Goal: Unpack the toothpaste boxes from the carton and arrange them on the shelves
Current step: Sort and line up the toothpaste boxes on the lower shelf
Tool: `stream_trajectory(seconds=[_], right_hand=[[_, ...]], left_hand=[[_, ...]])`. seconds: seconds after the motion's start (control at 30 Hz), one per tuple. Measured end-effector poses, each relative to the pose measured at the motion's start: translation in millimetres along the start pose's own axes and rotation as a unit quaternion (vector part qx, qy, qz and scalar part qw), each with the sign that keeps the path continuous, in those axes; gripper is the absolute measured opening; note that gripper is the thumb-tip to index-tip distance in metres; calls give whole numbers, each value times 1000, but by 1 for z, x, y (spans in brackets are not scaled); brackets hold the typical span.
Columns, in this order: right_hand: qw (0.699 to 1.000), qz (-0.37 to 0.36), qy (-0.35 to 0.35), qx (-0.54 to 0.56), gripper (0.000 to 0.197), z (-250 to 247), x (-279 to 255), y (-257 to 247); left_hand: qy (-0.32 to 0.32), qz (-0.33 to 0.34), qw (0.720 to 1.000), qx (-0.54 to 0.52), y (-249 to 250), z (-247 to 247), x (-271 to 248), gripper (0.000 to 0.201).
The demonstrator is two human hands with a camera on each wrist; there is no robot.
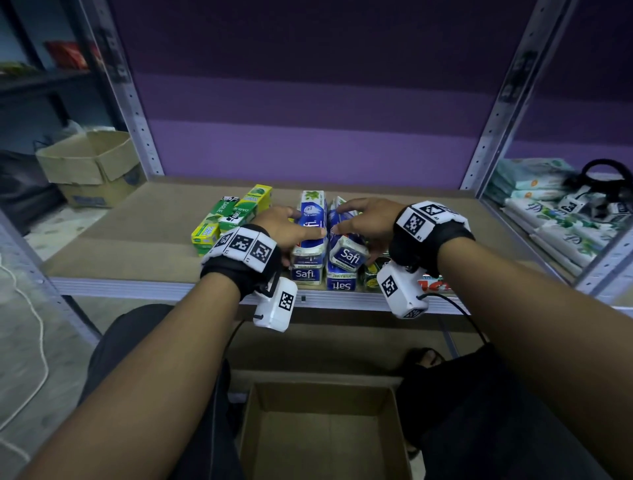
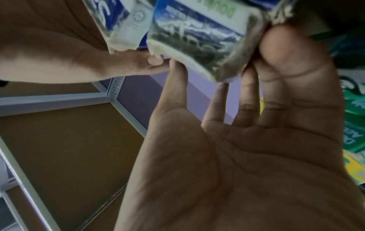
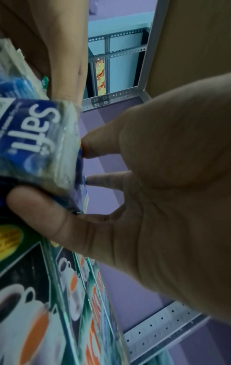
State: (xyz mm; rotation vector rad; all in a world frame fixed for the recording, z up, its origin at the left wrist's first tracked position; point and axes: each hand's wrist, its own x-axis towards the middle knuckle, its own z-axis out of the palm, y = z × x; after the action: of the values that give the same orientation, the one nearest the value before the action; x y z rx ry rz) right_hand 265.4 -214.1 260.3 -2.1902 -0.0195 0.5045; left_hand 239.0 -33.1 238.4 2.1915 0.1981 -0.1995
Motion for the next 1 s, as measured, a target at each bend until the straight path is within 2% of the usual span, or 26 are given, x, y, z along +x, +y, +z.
stream_trajectory(seconds=[0.17,0.23,0.43,0.5,0.6,0.67,0.77,0.87,1.0], right_hand=[[1000,-9,8,24,46,-1,-5,3],[999,-13,12,27,43,0,-7,3],[998,-38,38,-43,44,8,-8,3],[992,-53,46,-107,48,9,-7,2],[967,-80,83,-227,54,7,-5,-2],[954,-85,97,-272,55,7,-3,-5],[946,-93,97,-295,46,11,1,-12],[938,-112,103,-311,37,19,4,-22],[923,-120,110,-349,38,33,9,-40]], left_hand=[[1,3,1000,19,2,-1,-1,91],[4,-1,1000,13,2,-2,0,87],[17,-18,997,-76,0,-8,1,34],[4,-38,993,-111,-2,-14,-2,35],[-10,-37,993,-107,-4,-24,-3,46],[0,-24,991,-131,-6,-31,-3,41],[27,-7,985,-171,-8,-43,-3,30],[57,3,981,-187,-13,-59,-3,30],[111,32,976,-185,-23,-81,-3,23]])
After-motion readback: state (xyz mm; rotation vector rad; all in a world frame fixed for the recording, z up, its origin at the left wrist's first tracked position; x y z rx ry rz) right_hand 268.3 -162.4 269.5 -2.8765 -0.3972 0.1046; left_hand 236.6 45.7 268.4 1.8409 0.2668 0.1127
